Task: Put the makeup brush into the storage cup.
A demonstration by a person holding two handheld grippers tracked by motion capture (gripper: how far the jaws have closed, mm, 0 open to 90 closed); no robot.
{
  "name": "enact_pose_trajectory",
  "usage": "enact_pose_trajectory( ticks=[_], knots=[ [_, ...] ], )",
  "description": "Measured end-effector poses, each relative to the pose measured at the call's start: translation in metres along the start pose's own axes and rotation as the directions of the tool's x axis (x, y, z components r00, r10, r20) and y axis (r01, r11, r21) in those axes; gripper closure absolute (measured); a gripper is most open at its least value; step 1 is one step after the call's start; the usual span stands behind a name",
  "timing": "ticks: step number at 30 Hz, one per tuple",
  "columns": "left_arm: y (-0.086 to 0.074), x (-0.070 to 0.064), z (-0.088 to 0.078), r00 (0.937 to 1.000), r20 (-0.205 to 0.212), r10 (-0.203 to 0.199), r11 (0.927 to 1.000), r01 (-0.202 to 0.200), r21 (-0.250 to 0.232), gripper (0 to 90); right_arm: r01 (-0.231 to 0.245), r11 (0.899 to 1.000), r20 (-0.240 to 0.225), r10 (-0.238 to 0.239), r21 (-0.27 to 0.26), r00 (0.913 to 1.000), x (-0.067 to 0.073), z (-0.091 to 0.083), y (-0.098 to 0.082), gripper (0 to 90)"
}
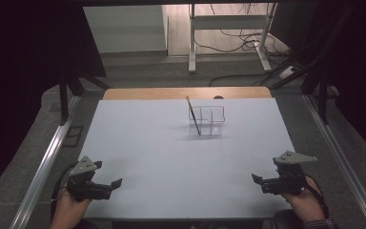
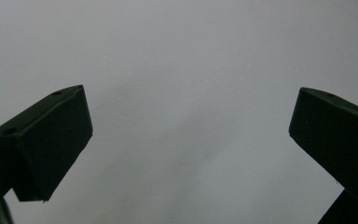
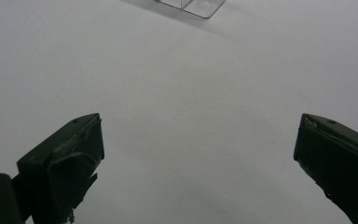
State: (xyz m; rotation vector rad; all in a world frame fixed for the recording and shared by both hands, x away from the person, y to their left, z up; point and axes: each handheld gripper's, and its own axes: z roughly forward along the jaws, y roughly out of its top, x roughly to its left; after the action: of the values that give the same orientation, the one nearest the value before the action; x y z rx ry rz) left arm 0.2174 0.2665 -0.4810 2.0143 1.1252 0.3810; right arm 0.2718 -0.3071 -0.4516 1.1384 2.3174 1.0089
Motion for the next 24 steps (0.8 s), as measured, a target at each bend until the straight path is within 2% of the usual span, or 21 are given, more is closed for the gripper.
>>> enact_pose_trajectory(
  ticks=[16,24],
  knots=[
    [0.000,0.000,0.001,1.0000,0.000,0.001,1.0000,-0.001,0.005,0.0,-0.015,1.000,0.032,0.015,-0.003,0.9994,-0.008,-0.013,-0.008,1.5],
    [0.001,0.000,0.001,1.0000,-0.002,0.000,1.0000,0.000,0.003,0.0,-0.018,0.999,0.045,0.016,0.040,0.9989,-0.012,-0.013,-0.015,1.5]
  ],
)
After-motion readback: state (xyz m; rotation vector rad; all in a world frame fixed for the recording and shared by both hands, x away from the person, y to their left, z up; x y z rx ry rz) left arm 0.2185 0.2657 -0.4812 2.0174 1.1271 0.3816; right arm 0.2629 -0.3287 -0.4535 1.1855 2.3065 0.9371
